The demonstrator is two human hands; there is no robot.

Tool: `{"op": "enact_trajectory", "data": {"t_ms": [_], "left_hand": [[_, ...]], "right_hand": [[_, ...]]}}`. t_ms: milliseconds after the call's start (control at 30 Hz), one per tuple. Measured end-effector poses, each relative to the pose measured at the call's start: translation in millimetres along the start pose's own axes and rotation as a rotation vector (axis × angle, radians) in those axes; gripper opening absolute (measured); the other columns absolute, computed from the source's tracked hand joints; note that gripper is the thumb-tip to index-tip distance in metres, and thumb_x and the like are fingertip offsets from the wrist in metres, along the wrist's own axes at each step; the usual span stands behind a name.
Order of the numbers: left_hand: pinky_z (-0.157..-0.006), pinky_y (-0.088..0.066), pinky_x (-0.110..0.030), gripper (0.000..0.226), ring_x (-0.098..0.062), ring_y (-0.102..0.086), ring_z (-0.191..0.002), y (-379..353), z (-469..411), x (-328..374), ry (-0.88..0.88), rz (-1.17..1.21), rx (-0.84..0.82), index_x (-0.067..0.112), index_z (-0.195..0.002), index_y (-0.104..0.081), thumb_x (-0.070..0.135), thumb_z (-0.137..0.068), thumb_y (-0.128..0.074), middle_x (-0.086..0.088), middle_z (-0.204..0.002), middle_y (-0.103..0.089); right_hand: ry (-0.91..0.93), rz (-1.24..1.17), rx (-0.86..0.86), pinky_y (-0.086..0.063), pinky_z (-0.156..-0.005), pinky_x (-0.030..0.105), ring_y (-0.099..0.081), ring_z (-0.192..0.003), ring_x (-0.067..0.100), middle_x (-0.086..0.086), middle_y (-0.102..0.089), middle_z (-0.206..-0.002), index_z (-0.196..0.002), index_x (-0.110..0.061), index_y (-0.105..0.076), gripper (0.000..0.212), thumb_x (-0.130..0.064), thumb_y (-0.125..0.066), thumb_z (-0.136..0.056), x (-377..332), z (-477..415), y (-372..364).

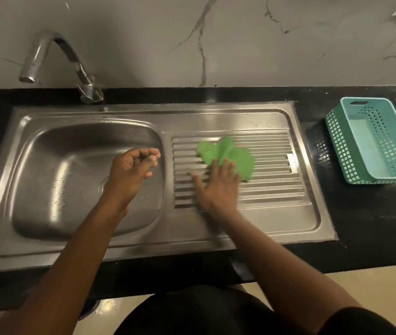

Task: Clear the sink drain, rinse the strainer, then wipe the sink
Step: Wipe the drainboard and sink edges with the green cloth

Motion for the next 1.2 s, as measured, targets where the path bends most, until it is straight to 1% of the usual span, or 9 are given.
{"op": "enact_trajectory", "data": {"t_ms": [167,367,600,733,833,933,1000,1100,1200], "left_hand": [[-0.107,-0.054,-0.054,0.019,-0.032,-0.070,-0.124,9,-2,0,0.002,0.000,0.034,0.013,-0.118,-0.075,0.011,-0.104,-0.062,-0.011,-0.122,-0.078],[-0.098,-0.056,-0.044,0.017,-0.031,-0.072,-0.121,26,-10,-4,-0.011,0.016,0.062,0.022,-0.111,-0.077,0.014,-0.103,-0.064,-0.007,-0.119,-0.080],[-0.101,-0.057,-0.046,0.020,-0.025,-0.074,-0.116,18,-12,-10,-0.003,-0.016,0.027,0.030,-0.104,-0.077,0.016,-0.104,-0.063,-0.001,-0.116,-0.080],[-0.106,-0.056,-0.052,0.017,-0.024,-0.074,-0.118,5,-14,-6,0.000,-0.017,-0.003,0.026,-0.111,-0.077,0.017,-0.105,-0.063,-0.001,-0.119,-0.080],[-0.108,-0.055,-0.053,0.017,-0.026,-0.073,-0.121,-4,-14,-4,-0.001,-0.014,-0.023,0.024,-0.113,-0.077,0.016,-0.104,-0.064,-0.001,-0.120,-0.080],[-0.107,-0.055,-0.054,0.018,-0.026,-0.072,-0.122,-8,-15,-3,-0.003,-0.015,-0.029,0.026,-0.110,-0.077,0.014,-0.104,-0.064,-0.001,-0.120,-0.080],[-0.107,-0.055,-0.053,0.019,-0.026,-0.072,-0.121,-6,-14,-5,0.001,-0.011,-0.020,0.027,-0.107,-0.077,0.013,-0.103,-0.064,-0.001,-0.119,-0.080],[-0.105,-0.056,-0.051,0.019,-0.022,-0.074,-0.119,-1,-13,-8,0.009,-0.013,0.004,0.027,-0.107,-0.077,0.014,-0.102,-0.065,0.002,-0.119,-0.080],[-0.106,-0.056,-0.053,0.018,-0.023,-0.074,-0.117,-2,-14,-11,0.014,-0.014,0.009,0.024,-0.110,-0.077,0.014,-0.103,-0.064,0.000,-0.118,-0.080]], "right_hand": [[0.445,0.167,-0.183,-0.001,-0.132,0.052,-0.008,-0.163,0.030,0.015,-0.026,-0.172,-0.163,-0.011,-0.031,0.091,-0.073,-0.020,-0.097,-132,34,-65],[0.703,0.318,-0.131,-0.012,-0.132,0.048,-0.019,-0.162,0.024,0.010,-0.032,-0.171,-0.164,-0.011,-0.030,0.077,-0.061,-0.028,-0.106,-113,38,-58],[0.347,0.300,0.025,-0.013,-0.132,0.046,-0.035,-0.156,0.026,0.014,-0.049,-0.160,-0.160,-0.010,-0.038,0.072,-0.059,-0.032,-0.107,13,-22,30],[0.109,0.423,0.115,-0.031,-0.121,0.051,-0.058,-0.131,0.032,0.018,-0.073,-0.125,-0.118,-0.009,-0.068,0.061,-0.058,-0.033,-0.107,114,-54,100],[0.003,0.399,0.167,-0.044,-0.104,0.051,-0.062,-0.110,0.042,0.028,-0.074,-0.105,-0.095,0.002,-0.073,0.055,-0.044,-0.044,-0.106,153,-67,133],[-0.059,0.199,0.202,-0.044,-0.105,0.051,-0.059,-0.111,0.048,0.032,-0.066,-0.115,-0.113,0.010,-0.068,0.029,-0.011,-0.055,-0.097,147,-78,128],[-0.121,0.098,0.207,-0.042,-0.103,0.052,-0.057,-0.112,0.047,0.030,-0.062,-0.119,-0.119,0.009,-0.060,0.030,0.002,-0.053,-0.091,135,-82,114],[-0.147,0.069,0.198,-0.042,-0.109,0.056,-0.052,-0.126,0.046,0.027,-0.053,-0.141,-0.144,0.001,-0.044,0.052,-0.002,-0.053,-0.092,102,-77,85],[-0.005,0.069,0.095,-0.025,-0.126,0.053,-0.029,-0.153,0.044,0.025,-0.027,-0.168,-0.165,-0.005,-0.016,0.074,-0.008,-0.050,-0.099,37,-60,44]]}}
Point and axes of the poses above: each hand's wrist, its own z-axis away from the middle knuckle, its own y-axis out of the back of the hand, x = y × z, the point moved 9 cm from there along -z, towards the middle knuckle
